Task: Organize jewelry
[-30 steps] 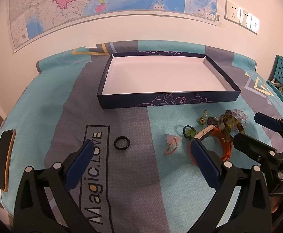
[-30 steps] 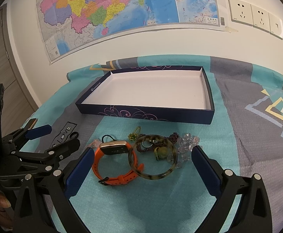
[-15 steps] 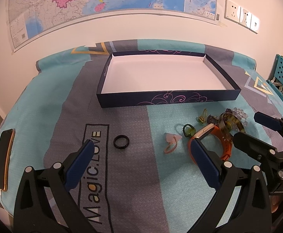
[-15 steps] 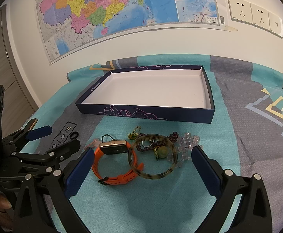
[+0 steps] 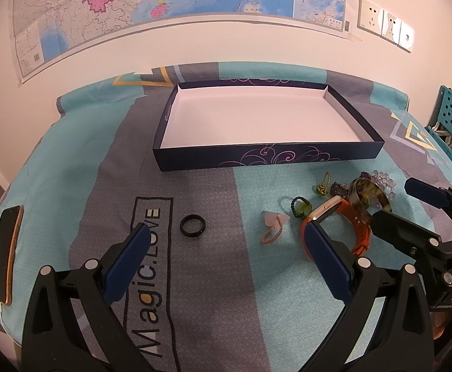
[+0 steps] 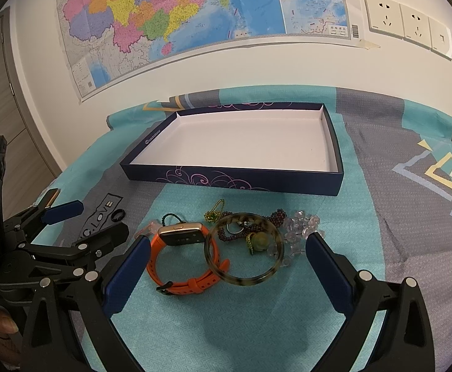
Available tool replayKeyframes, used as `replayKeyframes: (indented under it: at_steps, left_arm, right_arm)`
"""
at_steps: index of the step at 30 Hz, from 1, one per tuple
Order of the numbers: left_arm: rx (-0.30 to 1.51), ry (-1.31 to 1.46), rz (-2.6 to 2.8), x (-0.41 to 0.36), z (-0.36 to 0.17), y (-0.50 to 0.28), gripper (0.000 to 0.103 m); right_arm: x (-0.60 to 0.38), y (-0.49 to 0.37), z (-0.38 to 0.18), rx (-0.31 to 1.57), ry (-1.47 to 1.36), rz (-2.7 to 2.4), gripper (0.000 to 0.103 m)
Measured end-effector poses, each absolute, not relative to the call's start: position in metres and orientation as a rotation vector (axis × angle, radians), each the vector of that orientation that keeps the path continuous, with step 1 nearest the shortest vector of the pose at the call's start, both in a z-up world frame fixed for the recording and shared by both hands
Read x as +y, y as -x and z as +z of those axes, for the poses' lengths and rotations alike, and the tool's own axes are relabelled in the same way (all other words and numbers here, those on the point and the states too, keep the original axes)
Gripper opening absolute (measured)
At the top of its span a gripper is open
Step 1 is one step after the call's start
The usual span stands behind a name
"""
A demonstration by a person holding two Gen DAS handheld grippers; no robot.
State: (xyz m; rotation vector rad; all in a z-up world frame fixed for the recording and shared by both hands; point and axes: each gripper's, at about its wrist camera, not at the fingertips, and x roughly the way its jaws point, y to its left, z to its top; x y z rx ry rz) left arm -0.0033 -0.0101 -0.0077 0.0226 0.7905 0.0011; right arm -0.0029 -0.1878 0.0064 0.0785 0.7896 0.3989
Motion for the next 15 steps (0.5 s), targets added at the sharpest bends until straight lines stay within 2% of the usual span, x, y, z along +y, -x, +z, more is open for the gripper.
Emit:
replayKeyframes:
  at_steps: [15]
  left_arm:
    - [0.793, -0.025, 0.001, -0.0112, -0.0082, 0.0024, 0.097]
  right_arm:
    - [-0.1879, 0.0028, 0.0053, 0.791, -0.079, 0.401, 0.097]
